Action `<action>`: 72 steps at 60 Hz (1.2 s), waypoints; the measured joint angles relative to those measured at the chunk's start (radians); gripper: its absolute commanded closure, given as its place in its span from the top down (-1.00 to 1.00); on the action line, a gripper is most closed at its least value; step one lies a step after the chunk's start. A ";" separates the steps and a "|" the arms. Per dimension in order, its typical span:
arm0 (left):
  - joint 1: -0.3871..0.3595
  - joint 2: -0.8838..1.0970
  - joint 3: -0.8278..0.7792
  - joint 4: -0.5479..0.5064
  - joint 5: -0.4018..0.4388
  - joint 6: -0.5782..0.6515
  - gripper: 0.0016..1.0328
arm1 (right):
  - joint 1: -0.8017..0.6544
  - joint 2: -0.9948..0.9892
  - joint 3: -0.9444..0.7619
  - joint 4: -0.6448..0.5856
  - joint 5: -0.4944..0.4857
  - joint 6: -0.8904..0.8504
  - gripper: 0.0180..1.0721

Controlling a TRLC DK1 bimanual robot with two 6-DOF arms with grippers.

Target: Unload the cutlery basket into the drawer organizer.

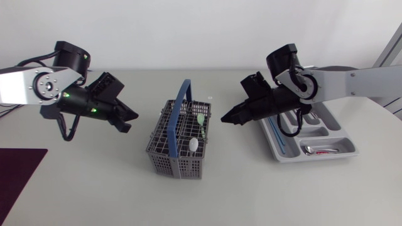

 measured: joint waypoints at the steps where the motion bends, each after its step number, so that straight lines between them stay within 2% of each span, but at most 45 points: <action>1: -0.005 -0.022 -0.012 -0.014 0.000 0.006 -0.70 | -0.003 0.008 0.015 0.009 0.005 0.002 -0.89; 7: -0.052 -0.115 -0.072 -0.100 0.000 0.032 -0.70 | -0.021 0.071 0.078 0.035 0.014 0.016 -0.89; 16: -0.146 -0.212 -0.161 -0.174 0.000 0.047 -0.70 | -0.047 0.183 0.181 0.044 0.021 0.029 -0.89; 33: -0.282 -0.237 -0.264 -0.188 0.000 0.047 -0.70 | -0.048 0.371 0.367 0.066 0.029 0.078 -0.89; 39: -0.311 -0.201 -0.276 -0.141 0.000 0.045 -0.70 | -0.035 0.419 0.429 0.066 0.032 0.096 -0.89; 52: -0.317 -0.128 -0.280 -0.002 0.000 0.012 -0.70 | 0.000 0.489 0.528 0.034 0.024 0.103 -0.89; 72: -0.244 -0.039 -0.262 0.047 0.011 0.000 -0.70 | -0.004 0.461 0.463 0.012 -0.032 0.099 -0.89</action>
